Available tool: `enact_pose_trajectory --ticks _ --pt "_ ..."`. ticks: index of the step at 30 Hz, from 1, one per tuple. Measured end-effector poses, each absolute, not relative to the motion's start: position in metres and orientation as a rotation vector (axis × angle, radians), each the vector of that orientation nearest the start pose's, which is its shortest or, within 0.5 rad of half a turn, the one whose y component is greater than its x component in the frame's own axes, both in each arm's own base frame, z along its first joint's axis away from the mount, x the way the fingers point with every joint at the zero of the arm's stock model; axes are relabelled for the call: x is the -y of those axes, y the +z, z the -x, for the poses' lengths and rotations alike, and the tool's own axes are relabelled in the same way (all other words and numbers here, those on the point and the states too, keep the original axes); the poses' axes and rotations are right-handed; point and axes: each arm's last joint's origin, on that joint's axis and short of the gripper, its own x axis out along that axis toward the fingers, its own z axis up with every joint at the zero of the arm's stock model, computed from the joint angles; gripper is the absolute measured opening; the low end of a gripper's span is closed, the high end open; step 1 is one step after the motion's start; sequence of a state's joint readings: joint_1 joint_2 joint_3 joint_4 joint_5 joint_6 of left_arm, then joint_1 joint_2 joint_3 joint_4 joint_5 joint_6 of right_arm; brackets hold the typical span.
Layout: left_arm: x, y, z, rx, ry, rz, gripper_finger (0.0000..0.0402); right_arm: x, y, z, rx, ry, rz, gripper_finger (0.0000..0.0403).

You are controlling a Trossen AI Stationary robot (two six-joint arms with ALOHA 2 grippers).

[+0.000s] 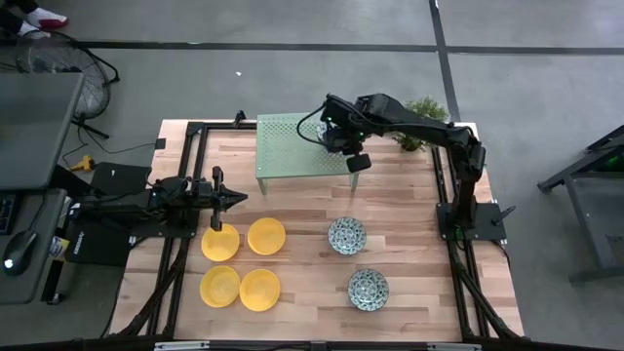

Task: Pick & Place Mini bowls
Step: Stack the blue patterned bowl on top of the other blue patterned bowl on the shelf

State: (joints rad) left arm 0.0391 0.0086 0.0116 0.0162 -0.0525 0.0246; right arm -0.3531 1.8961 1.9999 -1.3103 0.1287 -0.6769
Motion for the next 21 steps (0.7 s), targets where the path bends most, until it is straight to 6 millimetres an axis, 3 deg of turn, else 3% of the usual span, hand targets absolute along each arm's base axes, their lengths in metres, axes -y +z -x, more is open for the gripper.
enact_pose_trajectory --ticks 21 --pt "-0.0053 0.1684 -0.0973 0.019 0.092 -0.024 0.0007 0.1313 0.3546 -0.3488 -1.269 -0.001 0.442 0.0072"
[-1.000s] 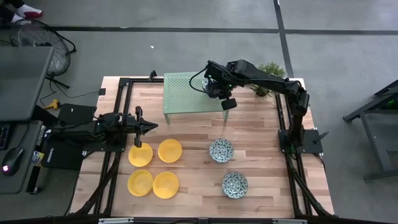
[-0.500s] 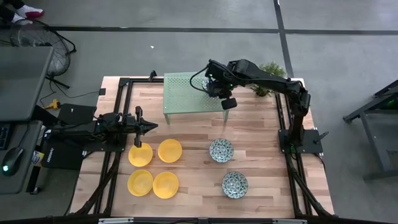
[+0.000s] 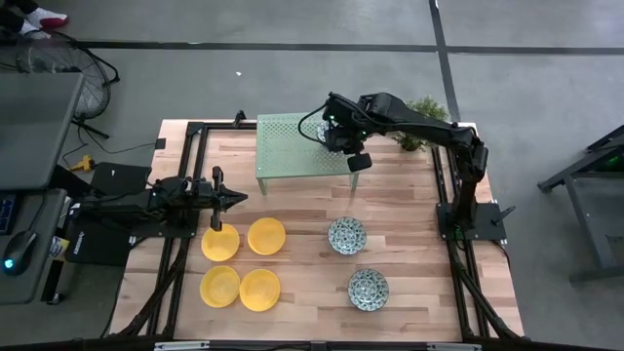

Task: Pick & Place Mini bowls
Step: Stack the blue patterned bowl on top of the other blue patterned bowl on the shelf

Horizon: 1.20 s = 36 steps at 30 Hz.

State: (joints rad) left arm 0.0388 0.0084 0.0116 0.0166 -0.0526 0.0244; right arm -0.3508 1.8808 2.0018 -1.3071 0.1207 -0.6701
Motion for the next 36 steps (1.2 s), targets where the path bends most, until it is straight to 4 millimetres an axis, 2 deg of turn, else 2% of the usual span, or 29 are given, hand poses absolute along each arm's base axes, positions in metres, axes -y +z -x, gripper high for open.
enact_pose_trajectory --ticks 5,19,29,36 --pt "-0.005 0.168 -0.097 0.018 0.091 -0.024 0.0007 0.13 0.356 -0.347 -1.269 0.007 0.437 0.0066" --pt "-0.005 0.168 -0.097 0.019 0.092 -0.024 0.0007 0.128 0.355 -0.346 -1.258 0.056 0.405 0.0006" --pt "-0.005 0.168 -0.097 0.019 0.092 -0.024 0.0007 0.127 0.354 -0.348 -1.256 0.069 0.394 0.0004" --pt "-0.005 0.168 -0.097 0.019 0.092 -0.024 0.0007 0.129 0.342 -0.351 -1.263 0.057 0.392 0.0006"
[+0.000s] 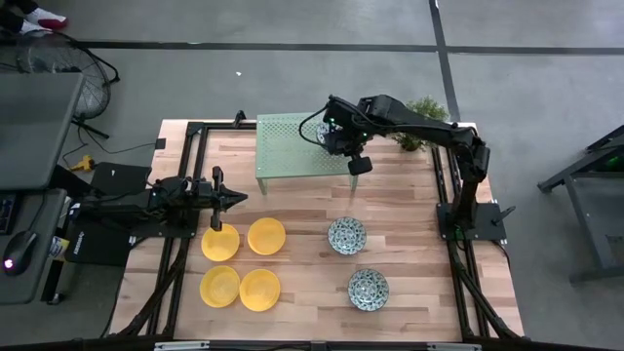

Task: Pick & Place Mini bowls
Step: Stack the blue patterned bowl on top of the other blue patterned bowl on the shelf

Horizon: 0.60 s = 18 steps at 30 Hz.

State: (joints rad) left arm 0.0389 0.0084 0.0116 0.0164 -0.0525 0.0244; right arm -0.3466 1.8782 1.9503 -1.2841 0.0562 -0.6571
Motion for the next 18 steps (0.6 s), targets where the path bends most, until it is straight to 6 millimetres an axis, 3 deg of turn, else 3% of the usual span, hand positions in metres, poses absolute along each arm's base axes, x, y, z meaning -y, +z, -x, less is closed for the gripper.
enact_pose_trajectory --ticks 18 --pt "-0.0053 0.1684 -0.0973 0.019 0.092 -0.024 0.0007 0.128 0.3457 -0.3518 -1.248 0.015 0.424 0.0091"
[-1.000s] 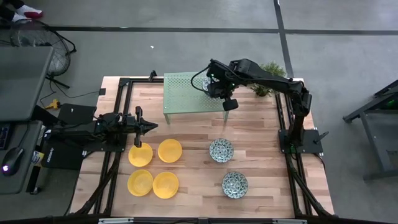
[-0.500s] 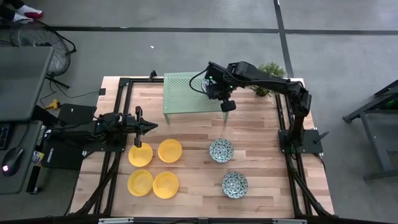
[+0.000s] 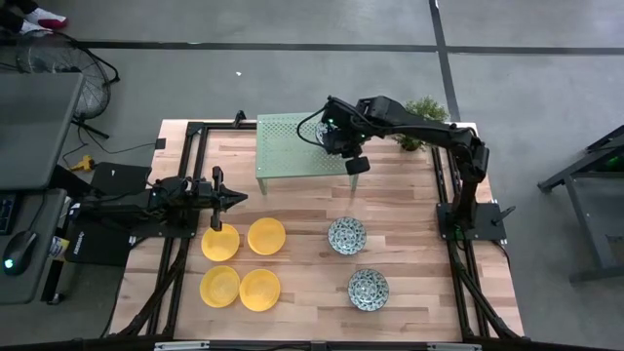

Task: Pick & Place Mini bowls
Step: Stack the blue patterned bowl on top of the other blue patterned bowl on the shelf

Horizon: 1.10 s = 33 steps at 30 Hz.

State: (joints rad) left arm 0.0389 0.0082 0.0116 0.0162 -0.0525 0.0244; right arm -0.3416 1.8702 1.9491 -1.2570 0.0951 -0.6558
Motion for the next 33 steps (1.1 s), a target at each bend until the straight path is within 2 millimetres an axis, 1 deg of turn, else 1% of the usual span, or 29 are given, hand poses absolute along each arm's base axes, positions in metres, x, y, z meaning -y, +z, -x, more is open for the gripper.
enact_pose_trajectory --ticks 8,13,17,23,29,33 --pt "-0.005 0.168 -0.097 0.018 0.091 -0.024 0.0007 0.125 0.356 -0.344 -1.22 0.012 0.422 0.0124" --pt "-0.005 0.168 -0.097 0.019 0.092 -0.024 0.0007 0.116 0.362 -0.337 -1.241 0.009 0.374 0.0131" --pt "-0.005 0.168 -0.097 0.019 0.092 -0.024 0.0007 0.106 0.36 -0.332 -1.298 0.021 0.278 0.0129" --pt "-0.005 0.168 -0.097 0.019 0.092 -0.024 0.0007 0.089 0.358 -0.327 -1.376 -0.01 0.151 0.0129" --pt "-0.005 0.168 -0.097 0.019 0.091 -0.024 0.0007 0.072 0.359 -0.322 -1.423 -0.031 0.003 0.0129" --pt "-0.005 0.168 -0.097 0.018 0.092 -0.024 0.0007 0.059 0.36 -0.323 -1.421 -0.048 -0.073 0.0129"
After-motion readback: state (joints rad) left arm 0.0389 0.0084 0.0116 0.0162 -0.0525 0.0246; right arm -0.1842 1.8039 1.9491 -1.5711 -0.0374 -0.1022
